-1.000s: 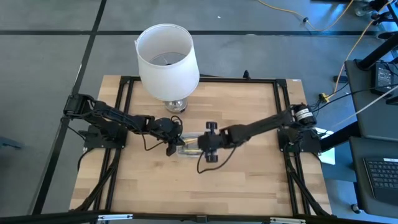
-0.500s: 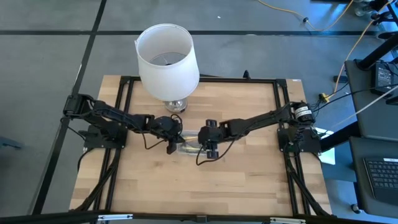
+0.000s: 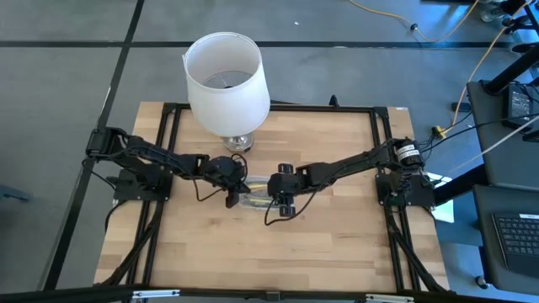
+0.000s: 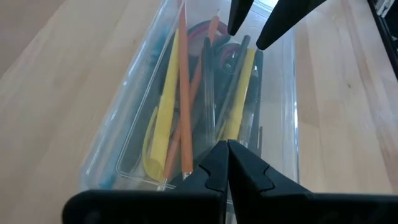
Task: Pick & place school supplies into a supply box
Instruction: Close the transparent supply box
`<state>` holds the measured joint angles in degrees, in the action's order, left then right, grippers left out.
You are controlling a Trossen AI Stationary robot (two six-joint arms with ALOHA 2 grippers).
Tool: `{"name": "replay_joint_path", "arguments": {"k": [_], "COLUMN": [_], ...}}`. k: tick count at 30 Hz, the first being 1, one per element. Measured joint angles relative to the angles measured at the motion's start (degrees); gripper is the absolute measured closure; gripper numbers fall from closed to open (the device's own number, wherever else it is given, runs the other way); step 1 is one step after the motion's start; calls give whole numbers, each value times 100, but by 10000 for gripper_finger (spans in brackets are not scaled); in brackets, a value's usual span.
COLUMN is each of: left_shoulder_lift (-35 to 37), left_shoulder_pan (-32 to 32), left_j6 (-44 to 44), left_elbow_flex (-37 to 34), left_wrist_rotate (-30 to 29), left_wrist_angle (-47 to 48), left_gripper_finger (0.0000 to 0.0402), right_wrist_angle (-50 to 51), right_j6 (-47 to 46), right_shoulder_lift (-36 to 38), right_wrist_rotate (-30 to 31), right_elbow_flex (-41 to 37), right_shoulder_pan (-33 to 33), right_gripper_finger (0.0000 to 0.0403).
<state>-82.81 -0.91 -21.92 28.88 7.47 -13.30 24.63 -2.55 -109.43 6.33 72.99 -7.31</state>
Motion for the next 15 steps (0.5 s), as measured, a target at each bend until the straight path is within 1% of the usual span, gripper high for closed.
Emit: {"name": "replay_joint_path", "arguments": {"k": [15], "left_shoulder_lift": [0], "left_shoulder_pan": [164], "left_j6": [-234], "left_elbow_flex": [0], "left_wrist_rotate": [38], "left_wrist_angle": [14], "left_gripper_finger": [401], "right_wrist_angle": [150], "right_j6": [-20], "right_shoulder_lift": [-28], "right_wrist_rotate": [-44], "right_elbow_flex": [-7], "right_shoulder_pan": [0], "right_gripper_finger": [277]}}
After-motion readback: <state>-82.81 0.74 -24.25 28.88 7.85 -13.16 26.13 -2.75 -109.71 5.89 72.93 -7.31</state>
